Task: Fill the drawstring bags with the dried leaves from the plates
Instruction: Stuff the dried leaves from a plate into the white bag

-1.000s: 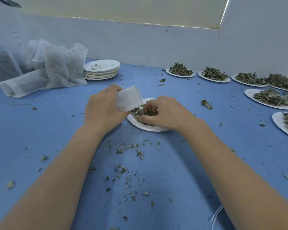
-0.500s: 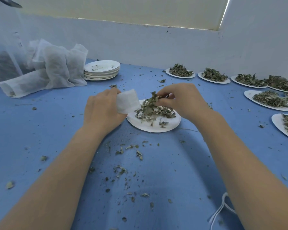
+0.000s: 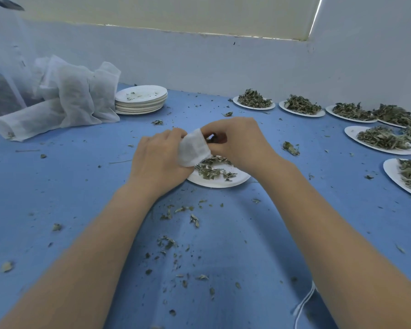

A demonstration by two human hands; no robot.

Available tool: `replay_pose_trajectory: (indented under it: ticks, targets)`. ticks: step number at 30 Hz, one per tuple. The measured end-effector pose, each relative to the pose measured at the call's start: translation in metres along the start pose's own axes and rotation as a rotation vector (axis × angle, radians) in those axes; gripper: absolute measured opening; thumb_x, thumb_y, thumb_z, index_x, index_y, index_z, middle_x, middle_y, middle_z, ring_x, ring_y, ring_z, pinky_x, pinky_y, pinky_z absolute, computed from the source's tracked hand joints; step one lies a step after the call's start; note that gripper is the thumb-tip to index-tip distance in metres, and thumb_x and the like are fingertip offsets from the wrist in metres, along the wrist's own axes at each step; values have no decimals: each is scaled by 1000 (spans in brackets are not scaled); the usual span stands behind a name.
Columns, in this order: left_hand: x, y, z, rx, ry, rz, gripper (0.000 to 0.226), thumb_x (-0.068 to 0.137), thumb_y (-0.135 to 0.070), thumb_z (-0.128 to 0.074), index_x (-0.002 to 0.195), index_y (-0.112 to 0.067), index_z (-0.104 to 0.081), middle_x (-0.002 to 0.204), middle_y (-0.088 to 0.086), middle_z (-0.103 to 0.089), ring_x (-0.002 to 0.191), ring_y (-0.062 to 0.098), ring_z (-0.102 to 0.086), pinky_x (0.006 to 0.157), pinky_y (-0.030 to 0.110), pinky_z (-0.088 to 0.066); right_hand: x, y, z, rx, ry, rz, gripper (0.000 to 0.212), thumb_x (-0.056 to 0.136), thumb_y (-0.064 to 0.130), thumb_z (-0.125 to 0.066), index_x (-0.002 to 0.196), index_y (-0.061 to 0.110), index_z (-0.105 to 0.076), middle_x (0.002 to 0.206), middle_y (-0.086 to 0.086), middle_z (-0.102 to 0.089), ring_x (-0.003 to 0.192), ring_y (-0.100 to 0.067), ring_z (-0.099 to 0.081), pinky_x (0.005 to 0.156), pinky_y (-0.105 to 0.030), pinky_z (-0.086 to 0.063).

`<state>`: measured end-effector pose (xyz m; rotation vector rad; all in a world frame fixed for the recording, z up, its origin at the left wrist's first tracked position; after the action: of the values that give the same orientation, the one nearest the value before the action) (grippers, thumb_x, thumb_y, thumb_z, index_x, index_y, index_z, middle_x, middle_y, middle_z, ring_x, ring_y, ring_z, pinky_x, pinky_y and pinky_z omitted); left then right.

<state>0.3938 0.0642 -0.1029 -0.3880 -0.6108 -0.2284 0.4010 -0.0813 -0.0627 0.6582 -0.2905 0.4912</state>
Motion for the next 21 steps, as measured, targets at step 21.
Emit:
replay_pose_trajectory:
  ticks: [21]
  targets:
    - [0,-2,0,-58,-20,-50,44,65,-19,-75,105,-8,-60,92,10,-65,81,34,-58,75,36,-37,-7,1,-11,266,254,-89,13,88,19,-61,91,17,-73,78,-13,-66,65,-17,-51,63,-27,-44]
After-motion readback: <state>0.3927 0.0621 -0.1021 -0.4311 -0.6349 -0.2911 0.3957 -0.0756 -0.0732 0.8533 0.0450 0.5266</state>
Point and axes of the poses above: each hand's wrist, its own x-axis towards the middle knuckle, its own z-axis out of the back of the hand, y = z × x, the point moved 3 cm from there along x, towards the middle knuckle
